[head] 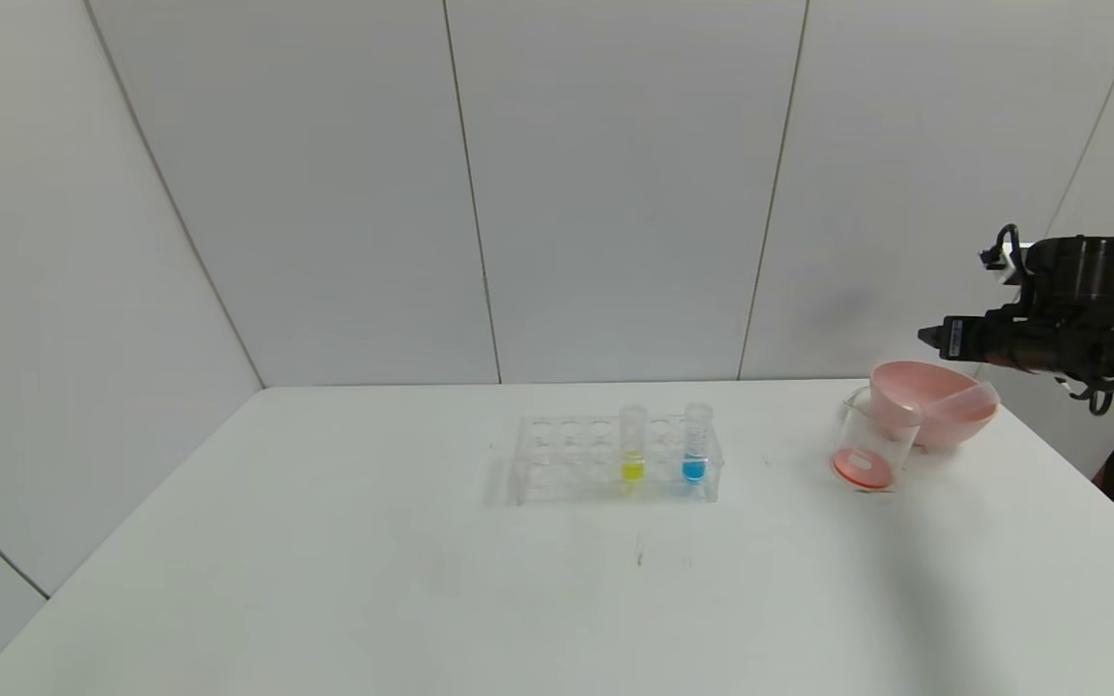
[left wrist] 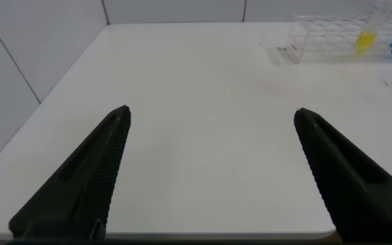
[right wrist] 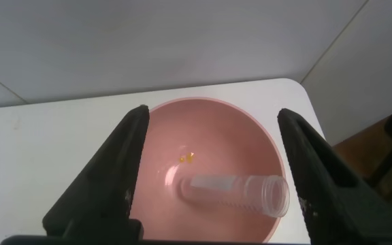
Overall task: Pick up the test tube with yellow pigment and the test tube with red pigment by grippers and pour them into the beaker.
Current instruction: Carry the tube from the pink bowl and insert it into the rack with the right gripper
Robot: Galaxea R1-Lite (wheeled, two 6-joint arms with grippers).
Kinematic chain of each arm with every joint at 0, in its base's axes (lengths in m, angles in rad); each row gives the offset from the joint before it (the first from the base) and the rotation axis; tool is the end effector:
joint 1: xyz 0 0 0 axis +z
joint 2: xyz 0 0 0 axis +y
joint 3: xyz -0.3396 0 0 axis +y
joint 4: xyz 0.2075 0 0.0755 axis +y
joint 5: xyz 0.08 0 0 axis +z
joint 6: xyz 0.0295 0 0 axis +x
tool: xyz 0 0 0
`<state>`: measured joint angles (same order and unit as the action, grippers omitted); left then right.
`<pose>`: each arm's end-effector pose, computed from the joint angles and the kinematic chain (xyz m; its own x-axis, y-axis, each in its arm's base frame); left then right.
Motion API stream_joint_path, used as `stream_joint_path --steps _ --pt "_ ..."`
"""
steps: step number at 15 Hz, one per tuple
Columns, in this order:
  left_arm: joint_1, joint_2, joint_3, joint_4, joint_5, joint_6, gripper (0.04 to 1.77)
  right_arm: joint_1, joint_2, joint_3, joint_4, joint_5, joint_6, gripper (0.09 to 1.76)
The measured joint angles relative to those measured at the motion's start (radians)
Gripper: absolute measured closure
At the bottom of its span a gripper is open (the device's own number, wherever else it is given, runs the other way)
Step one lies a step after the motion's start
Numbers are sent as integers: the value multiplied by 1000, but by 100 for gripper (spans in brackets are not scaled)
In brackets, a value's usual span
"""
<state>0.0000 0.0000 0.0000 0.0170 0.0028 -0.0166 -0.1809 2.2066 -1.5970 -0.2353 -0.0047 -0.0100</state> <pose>-0.0226 0.0001 0.0736 0.9999 0.0028 -0.0170 -0.0031 0.9999 -0.0165 0.5085 -0.0931 0.1763 0.9147 -0.1721 -0.3656 0.1806 0.9835 -0.0110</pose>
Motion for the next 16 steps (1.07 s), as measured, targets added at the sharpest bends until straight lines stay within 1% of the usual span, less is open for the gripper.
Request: stream_joint_path --steps 3,6,10,13,15,16 --pt "0 0 0 0 0 0 9 15 -63 21 11 24 0 38" --pt "0 0 0 0 0 0 9 48 -165 110 36 70 -4 31" --pt "0 0 0 0 0 0 9 114 -326 270 50 83 -8 24" --pt "0 0 0 0 0 0 9 179 -462 420 51 77 -6 21" --pt "0 0 0 0 0 0 9 249 -557 534 56 51 -3 19" --pt "0 0 0 0 0 0 9 304 -605 589 70 12 0 19"
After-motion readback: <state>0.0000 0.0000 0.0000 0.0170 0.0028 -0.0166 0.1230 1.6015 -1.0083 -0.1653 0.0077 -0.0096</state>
